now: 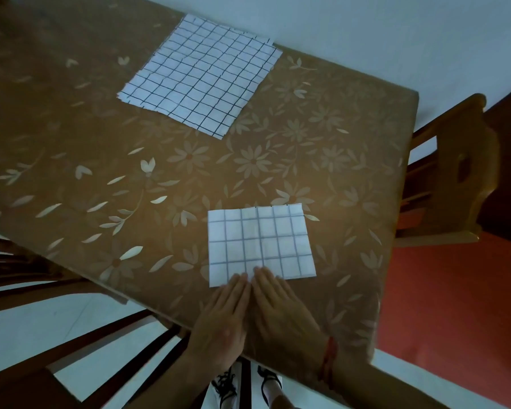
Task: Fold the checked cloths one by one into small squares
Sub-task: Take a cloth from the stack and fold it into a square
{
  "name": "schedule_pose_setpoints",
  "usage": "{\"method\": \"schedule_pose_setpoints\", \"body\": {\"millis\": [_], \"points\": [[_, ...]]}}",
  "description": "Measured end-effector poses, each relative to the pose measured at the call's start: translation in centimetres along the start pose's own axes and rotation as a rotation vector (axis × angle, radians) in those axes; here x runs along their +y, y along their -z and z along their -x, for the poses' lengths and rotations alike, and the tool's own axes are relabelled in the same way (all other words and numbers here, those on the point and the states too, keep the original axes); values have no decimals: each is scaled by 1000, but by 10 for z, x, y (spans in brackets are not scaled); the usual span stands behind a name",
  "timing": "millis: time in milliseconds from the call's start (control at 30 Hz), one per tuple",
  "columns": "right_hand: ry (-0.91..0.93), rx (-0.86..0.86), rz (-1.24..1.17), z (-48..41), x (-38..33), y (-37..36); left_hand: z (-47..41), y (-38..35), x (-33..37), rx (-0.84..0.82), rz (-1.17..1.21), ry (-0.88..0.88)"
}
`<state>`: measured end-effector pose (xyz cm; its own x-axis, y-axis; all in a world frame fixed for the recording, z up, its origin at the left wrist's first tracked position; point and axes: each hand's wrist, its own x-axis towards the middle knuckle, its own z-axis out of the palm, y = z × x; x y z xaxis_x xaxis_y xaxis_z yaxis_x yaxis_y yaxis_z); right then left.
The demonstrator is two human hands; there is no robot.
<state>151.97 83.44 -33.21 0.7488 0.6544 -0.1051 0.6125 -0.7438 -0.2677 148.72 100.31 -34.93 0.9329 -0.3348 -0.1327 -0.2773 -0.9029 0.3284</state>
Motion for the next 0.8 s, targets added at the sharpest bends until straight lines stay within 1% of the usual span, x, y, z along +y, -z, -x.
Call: {"method": "schedule_pose_setpoints", "body": {"millis": [33,100,233,333,433,533,600,700,800], "points": [[18,-27,1,4,-9,-4,3,-1,1,-5,-17,4],[-11,-14,31,5,-17,-12,6,-4,1,-17,-59,21],[0,-43,31,0,-17,-13,12,-7,-6,-35,-106,69],[-25,-90,22,4,-13,-11,20,-7,-14,-22,-129,104],[-101,-117,56,18,12,-12,26,-4,-19,11,-123,132],[-270,-130,83,43,48,-8,26,-3,-20,16,-131,132],[-332,-117,115,56,63,-3,25,-3,-19,20,-127,141],[-334,-113,151,60,67,0,25,-2,-19,23,-131,149],[-342,-96,131,55,64,1,23,0,-18,23,-124,154]]}}
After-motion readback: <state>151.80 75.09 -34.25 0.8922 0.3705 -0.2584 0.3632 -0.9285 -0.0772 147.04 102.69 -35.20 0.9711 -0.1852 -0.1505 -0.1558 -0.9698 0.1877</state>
